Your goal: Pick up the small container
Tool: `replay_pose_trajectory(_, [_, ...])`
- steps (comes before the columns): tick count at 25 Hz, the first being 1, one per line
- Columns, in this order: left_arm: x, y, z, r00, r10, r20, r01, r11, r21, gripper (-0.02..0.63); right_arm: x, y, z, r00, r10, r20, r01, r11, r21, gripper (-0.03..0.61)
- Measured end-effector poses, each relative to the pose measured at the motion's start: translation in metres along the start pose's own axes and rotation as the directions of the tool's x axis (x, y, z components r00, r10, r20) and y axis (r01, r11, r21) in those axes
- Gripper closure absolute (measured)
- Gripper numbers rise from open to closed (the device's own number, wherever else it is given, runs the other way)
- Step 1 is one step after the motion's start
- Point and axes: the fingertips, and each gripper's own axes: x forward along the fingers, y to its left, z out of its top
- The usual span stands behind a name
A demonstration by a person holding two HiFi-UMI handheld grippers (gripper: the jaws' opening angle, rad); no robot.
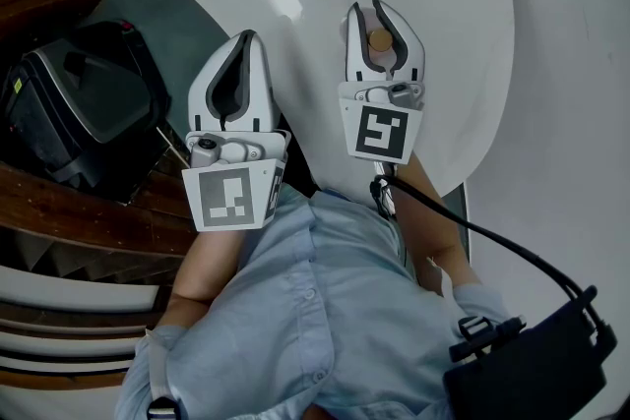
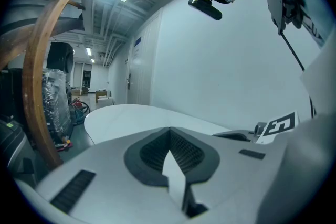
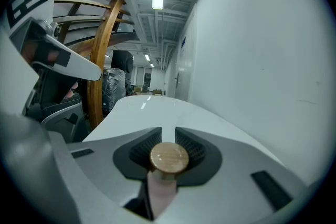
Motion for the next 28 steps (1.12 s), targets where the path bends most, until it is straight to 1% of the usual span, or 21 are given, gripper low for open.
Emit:
replay_pose_trajectory(5, [-0.002, -0.002, 0.007, 1.000, 0.004, 0.006, -0.004, 1.000, -0.017, 0.615, 0.001, 0.001, 0.001, 1.000, 0.020, -0.003, -0.020, 1.000, 0.002, 0.503])
replay_pose_trajectory(10, [-0.006, -0.005, 0.013, 1.000, 0.003, 0.023, -0.003, 1.000, 0.003, 0.615, -0.001, 0.002, 0.003, 0.999, 0.039, -0.005, -0.039, 0.999, 0.014, 0.505])
replay_pose_trajectory(13, [-0.006, -0.009, 0.016, 1.000, 0.018, 0.021, -0.018, 0.999, -0.029, 0.615, -0.002, 0.000, 0.010, 0.999, 0.044, 0.015, -0.044, 0.999, 0.021, 0.505])
replay_pose_trajectory(14, [-0.007, -0.009, 0.017, 0.999, 0.023, 0.023, -0.022, 0.999, -0.035, 0.615, -0.003, 0.000, 0.013, 0.999, 0.044, 0.026, -0.045, 0.999, 0.026, 0.505])
replay_pose_trajectory(18, [-0.016, -0.008, 0.028, 0.998, 0.018, 0.066, -0.019, 1.000, 0.015, 0.615, -0.010, 0.002, 0.034, 0.997, 0.048, 0.061, -0.050, 0.998, 0.035, 0.505])
replay_pose_trajectory(24, [-0.023, -0.021, 0.052, 0.993, 0.042, 0.114, -0.041, 0.999, -0.007, 0.614, -0.029, -0.008, 0.066, 0.992, 0.054, 0.112, -0.059, 0.997, 0.048, 0.505])
replay_pose_trajectory(27, [-0.031, -0.031, 0.064, 0.987, 0.032, 0.155, -0.036, 0.999, 0.024, 0.615, -0.043, -0.013, 0.083, 0.988, 0.056, 0.143, -0.064, 0.997, 0.053, 0.505])
replay_pose_trajectory(28, [-0.035, -0.035, 0.069, 0.986, 0.029, 0.167, -0.033, 0.999, 0.024, 0.615, -0.050, -0.013, 0.090, 0.987, 0.058, 0.151, -0.066, 0.997, 0.051, 0.503])
